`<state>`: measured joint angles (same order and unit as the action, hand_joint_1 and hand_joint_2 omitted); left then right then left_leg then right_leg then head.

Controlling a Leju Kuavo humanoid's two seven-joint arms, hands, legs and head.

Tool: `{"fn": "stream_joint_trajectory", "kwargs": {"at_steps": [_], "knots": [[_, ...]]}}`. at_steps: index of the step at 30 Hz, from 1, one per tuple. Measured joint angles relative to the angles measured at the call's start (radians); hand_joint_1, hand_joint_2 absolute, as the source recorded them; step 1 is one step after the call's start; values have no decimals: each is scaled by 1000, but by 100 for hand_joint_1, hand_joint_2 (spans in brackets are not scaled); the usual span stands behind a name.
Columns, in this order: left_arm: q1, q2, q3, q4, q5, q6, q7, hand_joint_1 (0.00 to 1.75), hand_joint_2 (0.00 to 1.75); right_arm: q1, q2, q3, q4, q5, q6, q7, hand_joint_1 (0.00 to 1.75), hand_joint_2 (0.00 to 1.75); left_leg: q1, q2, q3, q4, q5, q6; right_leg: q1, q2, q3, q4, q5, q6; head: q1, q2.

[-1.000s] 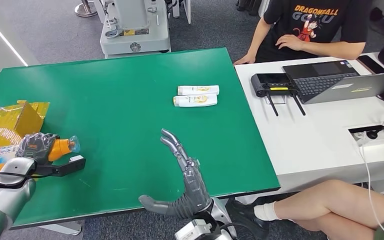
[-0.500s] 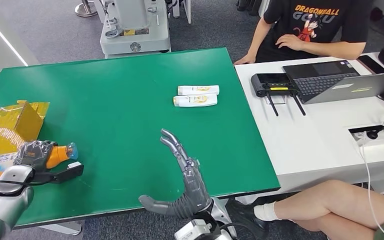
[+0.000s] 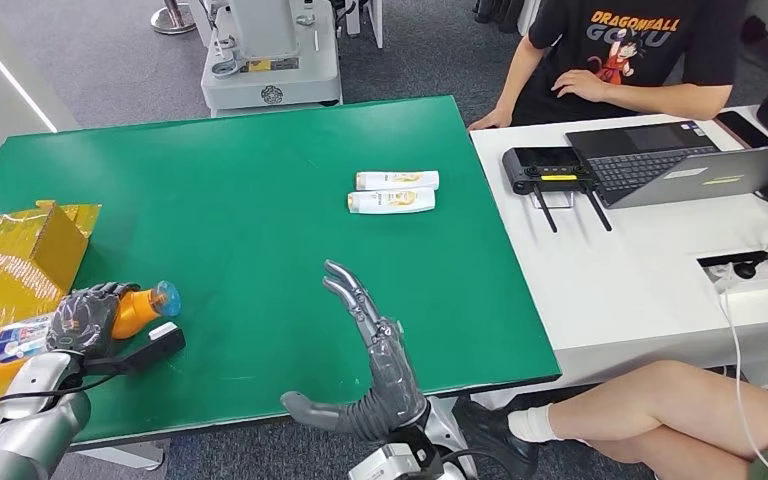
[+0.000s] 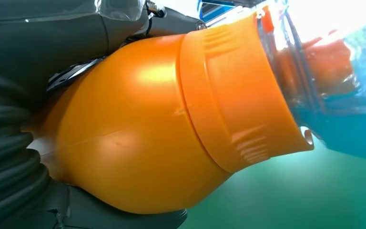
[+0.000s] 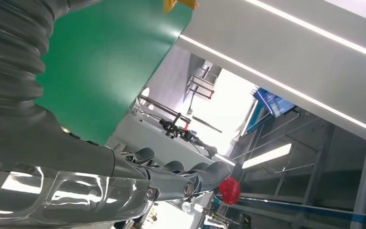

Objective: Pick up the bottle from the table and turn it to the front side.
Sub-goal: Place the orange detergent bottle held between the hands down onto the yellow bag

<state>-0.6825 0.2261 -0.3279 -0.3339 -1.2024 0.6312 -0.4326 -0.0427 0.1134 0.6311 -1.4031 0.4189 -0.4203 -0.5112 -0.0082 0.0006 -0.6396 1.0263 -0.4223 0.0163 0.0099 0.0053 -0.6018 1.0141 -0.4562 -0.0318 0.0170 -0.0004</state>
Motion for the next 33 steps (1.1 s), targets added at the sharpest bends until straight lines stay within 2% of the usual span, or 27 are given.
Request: {"fn": "stream_joint_trajectory", "kwargs": {"at_steps": [5, 18, 21, 28, 33], "knots": [[6, -20, 61, 0, 14, 40, -61, 175, 175, 1, -9, 3, 1, -13, -8, -7, 0, 175, 0, 0, 0, 0, 0, 0, 0, 0, 0, 0, 0, 0, 0, 0], [15, -35, 95, 0, -14, 67, -73, 175, 175, 2, -20, 9, 5, -14, -12, -13, 0, 175, 0, 0, 1, 0, 0, 0, 0, 0, 1, 0, 0, 0, 0, 0], [17, -34, 95, 0, -48, 68, -41, 175, 175, 3, -21, 9, 6, -15, -11, -16, 0, 175, 0, 0, 1, 0, 0, 0, 0, 1, 1, 0, 0, 0, 0, 0], [28, -14, 93, 0, -190, 25, 122, 175, 175, -2, -25, 8, 12, -38, 7, -39, 0, 175, 0, 0, 1, 0, 0, 0, 0, 0, 1, 0, 0, 0, 0, 0], [28, -6, 93, 0, -217, 4, 147, 175, 175, -10, -26, 8, 17, -50, 9, -44, 0, 175, 0, 0, 1, 0, 0, 0, 0, 0, 1, 0, 0, 0, 0, 0]]}}
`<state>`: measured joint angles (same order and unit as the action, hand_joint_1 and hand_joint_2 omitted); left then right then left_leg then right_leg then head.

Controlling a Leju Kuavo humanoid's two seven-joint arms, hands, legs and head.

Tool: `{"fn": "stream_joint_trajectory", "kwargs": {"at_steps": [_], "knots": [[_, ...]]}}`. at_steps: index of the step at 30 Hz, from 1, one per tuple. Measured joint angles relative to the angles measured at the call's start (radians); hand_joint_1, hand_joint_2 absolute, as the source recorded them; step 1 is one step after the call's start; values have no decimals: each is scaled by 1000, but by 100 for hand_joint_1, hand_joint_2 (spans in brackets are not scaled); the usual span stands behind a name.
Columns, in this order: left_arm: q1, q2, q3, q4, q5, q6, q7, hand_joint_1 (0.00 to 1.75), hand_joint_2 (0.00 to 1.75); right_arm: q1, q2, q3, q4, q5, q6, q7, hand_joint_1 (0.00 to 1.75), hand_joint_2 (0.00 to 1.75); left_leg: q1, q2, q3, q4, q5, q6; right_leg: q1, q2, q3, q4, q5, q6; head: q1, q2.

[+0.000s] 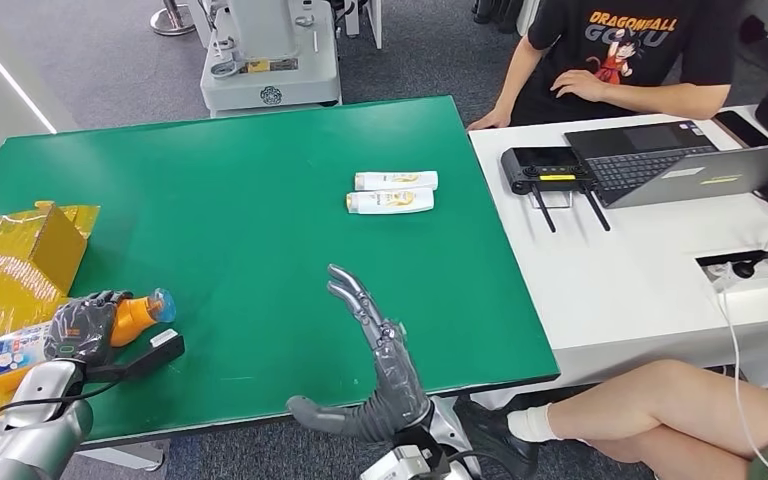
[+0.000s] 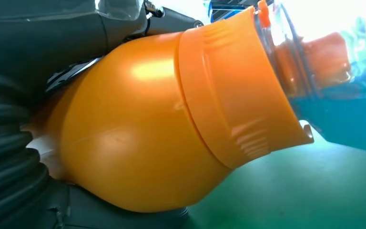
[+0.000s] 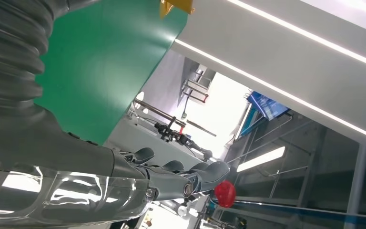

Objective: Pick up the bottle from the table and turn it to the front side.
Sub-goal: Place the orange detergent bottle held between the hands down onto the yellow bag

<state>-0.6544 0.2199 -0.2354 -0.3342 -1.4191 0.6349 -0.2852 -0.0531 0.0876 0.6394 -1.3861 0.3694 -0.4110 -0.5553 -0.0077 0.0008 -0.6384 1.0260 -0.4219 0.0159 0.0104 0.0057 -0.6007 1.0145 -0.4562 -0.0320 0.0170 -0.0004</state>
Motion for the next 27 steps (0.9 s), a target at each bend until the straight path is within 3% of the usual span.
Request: {"fn": "stream_joint_trajectory", "kwargs": {"at_steps": [13, 15, 17, 19, 27], "knots": [[0, 0, 0, 0, -8, 0, 4, 175, 175, -7, 0, 0, 6, -1, 2, 0, 0, 175, 0, 0, 1, 0, 0, 0, 0, 0, 1, 0, 0, 0, 0, 0], [0, 0, 0, 0, -14, 3, 7, 154, 175, -9, 0, 0, 6, -2, 6, 0, 0, 175, 0, 0, 1, 0, 0, 0, 0, 0, 1, 0, 0, 0, 0, 0], [0, -1, 0, 0, -21, 6, 11, 66, 175, -11, 0, 0, 7, -3, 7, 0, 0, 175, 0, 0, 1, 0, 0, 0, 0, 0, 1, 0, 0, 0, 0, 0], [0, -1, 0, 0, -25, 6, 14, 0, 175, -11, 0, 0, 8, -4, 7, 0, 0, 175, 0, 0, 1, 0, 0, 0, 0, 0, 1, 0, 0, 0, 0, 0], [-11, -3, 0, 0, -33, -22, 30, 0, 175, -11, 0, 0, 8, -4, 6, 0, 0, 175, 0, 0, 3, 0, 0, 0, 0, 0, 3, 0, 0, 0, 0, 0]]}}
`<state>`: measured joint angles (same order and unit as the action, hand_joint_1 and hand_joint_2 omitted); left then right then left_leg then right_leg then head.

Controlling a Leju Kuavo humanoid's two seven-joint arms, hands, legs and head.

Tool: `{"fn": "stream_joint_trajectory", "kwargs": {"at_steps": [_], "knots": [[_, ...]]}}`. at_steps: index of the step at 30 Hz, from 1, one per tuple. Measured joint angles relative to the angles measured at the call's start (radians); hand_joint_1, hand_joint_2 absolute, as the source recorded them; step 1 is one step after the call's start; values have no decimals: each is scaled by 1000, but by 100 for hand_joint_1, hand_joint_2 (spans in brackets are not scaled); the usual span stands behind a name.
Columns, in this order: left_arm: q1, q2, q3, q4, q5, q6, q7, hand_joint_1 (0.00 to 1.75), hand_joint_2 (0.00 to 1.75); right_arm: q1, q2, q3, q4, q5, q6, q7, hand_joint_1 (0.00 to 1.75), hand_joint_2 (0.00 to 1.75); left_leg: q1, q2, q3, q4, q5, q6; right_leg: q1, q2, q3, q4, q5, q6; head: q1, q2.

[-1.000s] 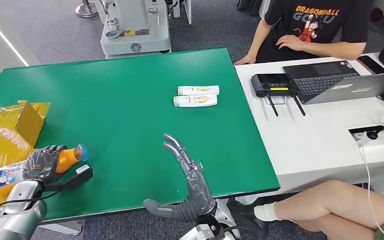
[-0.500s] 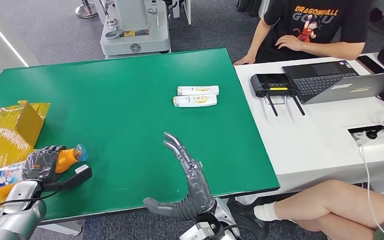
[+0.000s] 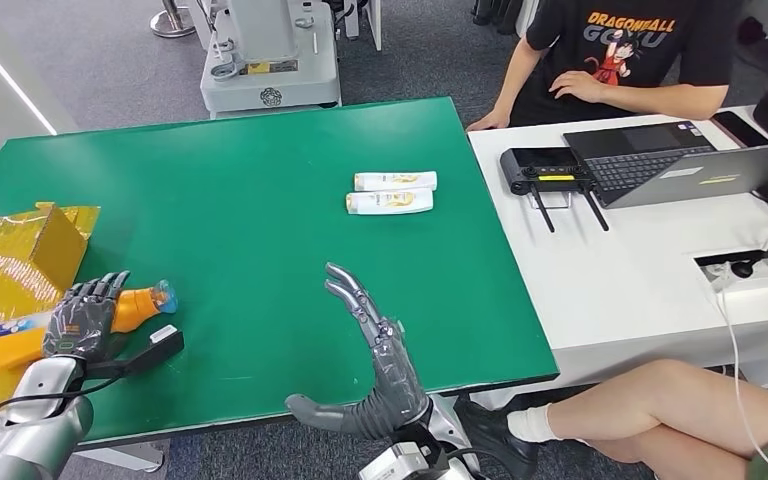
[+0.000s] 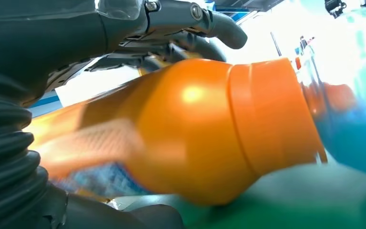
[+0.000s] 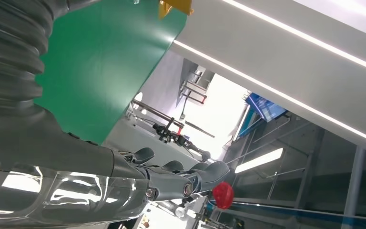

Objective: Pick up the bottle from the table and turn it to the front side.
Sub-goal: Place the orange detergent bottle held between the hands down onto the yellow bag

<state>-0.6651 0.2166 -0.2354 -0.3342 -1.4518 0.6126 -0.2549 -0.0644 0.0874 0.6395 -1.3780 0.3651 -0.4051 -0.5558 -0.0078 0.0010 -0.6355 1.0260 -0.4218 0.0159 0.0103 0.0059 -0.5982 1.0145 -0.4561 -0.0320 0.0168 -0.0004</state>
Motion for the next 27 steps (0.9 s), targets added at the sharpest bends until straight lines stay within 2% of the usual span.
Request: {"fn": "stream_joint_trajectory", "kwargs": {"at_steps": [20, 27], "knots": [[-24, 1, 0, 0, -6, -39, -11, 0, 175, -1, 0, 0, 6, 1, -16, -2, 0, 175, 0, 0, 0, 0, 1, -1, 0, 0, 0, 0, 0, 0, 0, 0], [-25, 0, 16, 0, 16, 0, -59, 0, 175, -2, 2, -1, 6, 4, -16, -2, 0, 175, 0, 0, 0, 0, 1, -1, 0, 0, 0, 0, 0, 0, 0, 0]]}}
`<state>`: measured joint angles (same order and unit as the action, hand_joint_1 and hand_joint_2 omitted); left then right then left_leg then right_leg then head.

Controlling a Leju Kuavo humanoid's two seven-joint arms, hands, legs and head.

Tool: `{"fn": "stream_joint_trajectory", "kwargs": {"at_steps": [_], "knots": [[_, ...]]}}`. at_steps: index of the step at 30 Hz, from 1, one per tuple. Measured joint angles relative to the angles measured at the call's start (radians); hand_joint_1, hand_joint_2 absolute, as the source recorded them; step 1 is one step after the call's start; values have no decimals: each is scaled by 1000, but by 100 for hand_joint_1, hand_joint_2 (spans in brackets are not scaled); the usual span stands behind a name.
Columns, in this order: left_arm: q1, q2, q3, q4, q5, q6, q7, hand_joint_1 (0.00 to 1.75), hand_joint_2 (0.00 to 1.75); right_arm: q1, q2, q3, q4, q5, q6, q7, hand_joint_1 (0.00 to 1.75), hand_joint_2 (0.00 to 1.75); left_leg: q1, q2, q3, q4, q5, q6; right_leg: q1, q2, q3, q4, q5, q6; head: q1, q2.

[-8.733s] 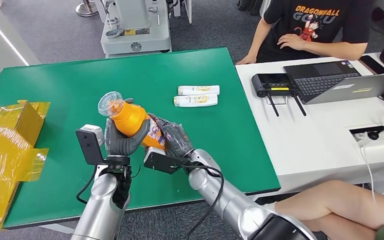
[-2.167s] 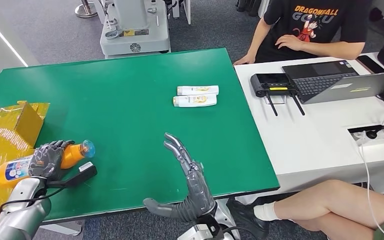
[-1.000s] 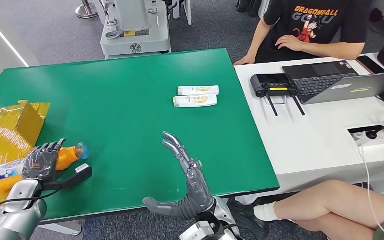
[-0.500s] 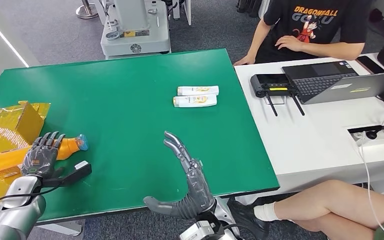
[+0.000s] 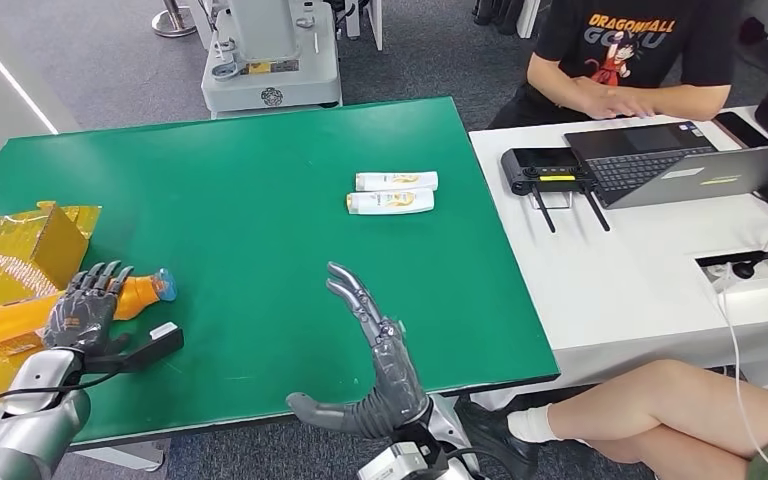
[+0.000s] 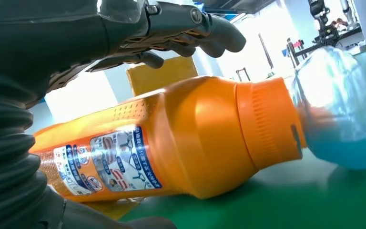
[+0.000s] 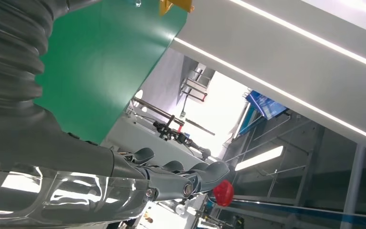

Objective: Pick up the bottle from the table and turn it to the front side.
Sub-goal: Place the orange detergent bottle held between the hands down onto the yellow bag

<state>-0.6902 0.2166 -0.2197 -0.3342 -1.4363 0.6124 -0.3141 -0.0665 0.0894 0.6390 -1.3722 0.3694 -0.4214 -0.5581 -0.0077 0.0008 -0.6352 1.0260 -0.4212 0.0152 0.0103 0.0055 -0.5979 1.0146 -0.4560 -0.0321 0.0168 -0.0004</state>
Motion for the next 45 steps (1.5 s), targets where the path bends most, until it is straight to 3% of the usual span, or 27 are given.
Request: {"fn": "stream_joint_trajectory", "kwargs": {"at_steps": [4, 8, 11, 13, 15, 22, 25, 30, 35, 37, 39, 42, 45], "knots": [[0, -2, 9, -1, 24, 27, -32, 0, 175, -2, 1, 0, 0, 0, 0, 0, 0, 175, 0, 0, 0, 0, 0, 0, 0, 0, 0, 0, 0, 0, 0, 0], [17, -36, 71, -85, 137, 73, -197, 0, 175, -14, 6, 0, 0, -1, 2, 8, 0, 175, 0, -1, 0, 0, 0, 0, 0, -1, 0, 0, 0, 0, 0, 0], [33, -87, 125, -205, 341, 80, -333, 0, 175, -27, 11, 0, 0, -2, 4, 20, 0, 175, 0, -2, -1, 0, 0, 1, 0, -3, 0, 0, 0, 0, 0, 0], [50, -113, 114, -302, 541, 80, -371, 0, 175, -29, 13, 0, 0, -3, 4, 24, 0, 175, 0, -2, -1, 0, 0, 1, 0, -2, 0, 0, 1, 1, 0, 0], [63, -130, 88, -389, 658, 79, -380, 0, 175, -29, 13, 0, 0, -4, 4, 24, 0, 175, 0, -2, -1, 1, 0, 1, 0, -2, 0, -1, 1, 1, 0, 0], [96, -150, 37, -547, 745, 79, -385, 0, 175, -28, 13, -1, 0, -5, 3, 24, 0, 175, 0, -3, -1, 1, 0, 1, 0, -2, 0, 0, 1, 1, 0, 0], [125, -139, -29, -647, 914, 81, -385, 0, 175, -18, 13, -5, -1, -6, -5, 23, 0, 175, 0, -3, -1, 1, 0, 1, 0, -3, 0, 0, 1, 1, 0, 0], [217, -124, -154, -880, 1076, 85, -386, 0, 175, 24, 12, -15, -20, -2, -21, 17, 0, 175, 0, -3, -1, 1, -1, 1, 0, -4, 0, -1, 0, 1, 0, 0], [336, -170, -206, -1116, 1212, 74, -387, 0, 175, 50, 12, -20, -40, -7, -33, 6, 0, 175, -1, -2, -1, 1, -2, 2, -1, -2, 0, -2, -1, 2, 0, 0], [386, -214, -213, -1187, 1355, 8, -387, 0, 175, 56, 13, -21, -47, -28, -48, -9, 0, 175, -1, -3, -2, 1, -3, 3, -1, -3, 0, -2, -1, 2, 0, 0], [436, -273, -212, -1232, 1479, -126, -386, 0, 175, 59, 15, -21, -53, -53, -65, -23, 0, 175, -1, -3, -2, 1, -3, 4, -1, -4, 0, -2, -1, 3, 0, 0], [496, -374, -187, -1257, 1584, -346, -386, 0, 175, 62, 22, -23, -60, -83, -81, -30, 0, 175, -1, -3, -2, 1, -3, 4, -1, -3, 0, -2, -1, 3, 0, 0], [521, -454, -145, -1244, 1664, -476, -386, 0, 175, 61, 29, -27, -64, -117, -78, -31, 0, 175, -2, -3, -2, 1, -3, 4, -1, -4, 0, -2, -1, 4, 0, 0]]}}
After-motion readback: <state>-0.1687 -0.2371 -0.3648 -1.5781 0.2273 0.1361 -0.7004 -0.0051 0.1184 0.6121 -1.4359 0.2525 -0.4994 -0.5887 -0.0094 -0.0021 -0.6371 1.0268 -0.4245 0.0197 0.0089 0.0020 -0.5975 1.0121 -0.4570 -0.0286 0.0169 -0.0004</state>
